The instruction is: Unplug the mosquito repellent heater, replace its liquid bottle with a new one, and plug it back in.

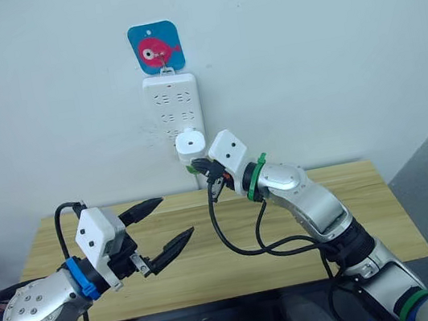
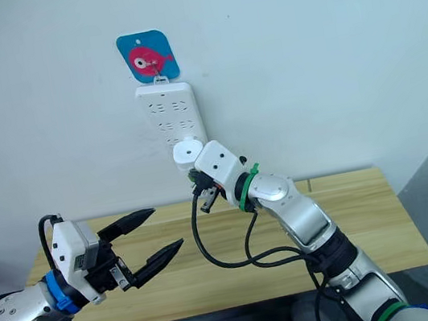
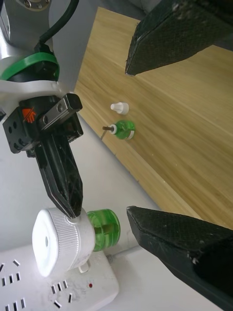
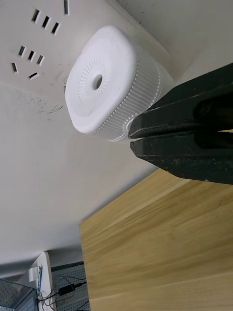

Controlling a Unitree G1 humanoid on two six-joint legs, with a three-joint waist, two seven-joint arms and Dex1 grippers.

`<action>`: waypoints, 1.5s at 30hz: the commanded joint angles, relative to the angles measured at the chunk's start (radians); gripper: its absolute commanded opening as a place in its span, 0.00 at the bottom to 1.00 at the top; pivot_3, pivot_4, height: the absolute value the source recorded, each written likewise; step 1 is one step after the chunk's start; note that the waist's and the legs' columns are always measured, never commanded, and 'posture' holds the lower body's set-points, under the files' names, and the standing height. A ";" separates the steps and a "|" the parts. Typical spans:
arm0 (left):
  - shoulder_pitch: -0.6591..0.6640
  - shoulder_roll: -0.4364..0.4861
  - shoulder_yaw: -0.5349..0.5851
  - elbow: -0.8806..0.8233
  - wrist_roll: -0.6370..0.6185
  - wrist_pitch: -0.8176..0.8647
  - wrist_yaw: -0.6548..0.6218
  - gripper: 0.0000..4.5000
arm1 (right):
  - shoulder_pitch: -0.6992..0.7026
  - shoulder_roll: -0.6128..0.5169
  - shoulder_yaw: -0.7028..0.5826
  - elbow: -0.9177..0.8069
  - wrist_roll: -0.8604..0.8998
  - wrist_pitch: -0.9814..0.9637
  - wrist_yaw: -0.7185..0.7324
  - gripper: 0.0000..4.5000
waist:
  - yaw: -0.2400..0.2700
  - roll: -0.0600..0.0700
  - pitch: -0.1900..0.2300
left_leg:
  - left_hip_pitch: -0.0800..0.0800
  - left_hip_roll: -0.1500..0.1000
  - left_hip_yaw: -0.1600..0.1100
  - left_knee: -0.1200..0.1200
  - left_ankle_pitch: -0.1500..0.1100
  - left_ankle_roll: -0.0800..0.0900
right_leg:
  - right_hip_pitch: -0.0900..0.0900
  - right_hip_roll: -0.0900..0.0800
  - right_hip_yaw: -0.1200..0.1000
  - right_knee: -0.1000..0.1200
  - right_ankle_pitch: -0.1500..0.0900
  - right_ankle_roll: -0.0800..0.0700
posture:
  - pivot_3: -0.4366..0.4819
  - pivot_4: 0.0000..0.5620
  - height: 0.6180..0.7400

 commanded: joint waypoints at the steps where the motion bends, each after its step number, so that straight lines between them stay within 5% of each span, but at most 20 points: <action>1: -0.015 0.009 -0.002 -0.025 -0.002 -0.009 0.012 1.00 | -0.003 0.013 -0.027 -0.019 -0.007 0.006 -0.021 0.01 | 0.000 0.000 0.000 | 0.000 0.000 0.000 0.000 0.000 0.000 | 0.000 0.000 0.000 0.000 0.000 0.000 | 0.48 0.14 1.00; 29: -0.041 0.006 -0.033 -0.005 -0.007 -0.006 0.026 1.00 | -0.001 0.059 -0.050 -0.001 -0.054 0.029 -0.127 0.01 | 0.000 0.000 -0.001 | 0.000 0.000 0.000 0.003 0.000 0.000 | 0.001 0.001 0.000 0.001 0.000 0.000 | 0.47 0.13 1.00; 37: -0.039 -0.007 -0.034 0.030 -0.016 -0.009 0.017 1.00 | 0.016 -0.005 -0.038 -0.115 0.011 0.057 -0.005 0.01 | -0.001 -0.002 -0.003 | 0.000 0.000 0.000 0.003 0.000 0.000 | 0.001 0.001 0.000 0.001 0.001 0.000 | 0.46 0.10 1.00; 45: -0.058 0.063 -0.013 0.187 0.072 -0.100 -0.087 1.00 | 0.051 -0.183 -0.037 -0.258 0.072 0.063 0.188 0.01 | -0.001 -0.002 -0.020 | 0.000 0.000 -0.001 0.002 0.000 0.000 | 0.000 0.001 -0.001 0.001 0.001 -0.001 | 0.49 0.04 1.00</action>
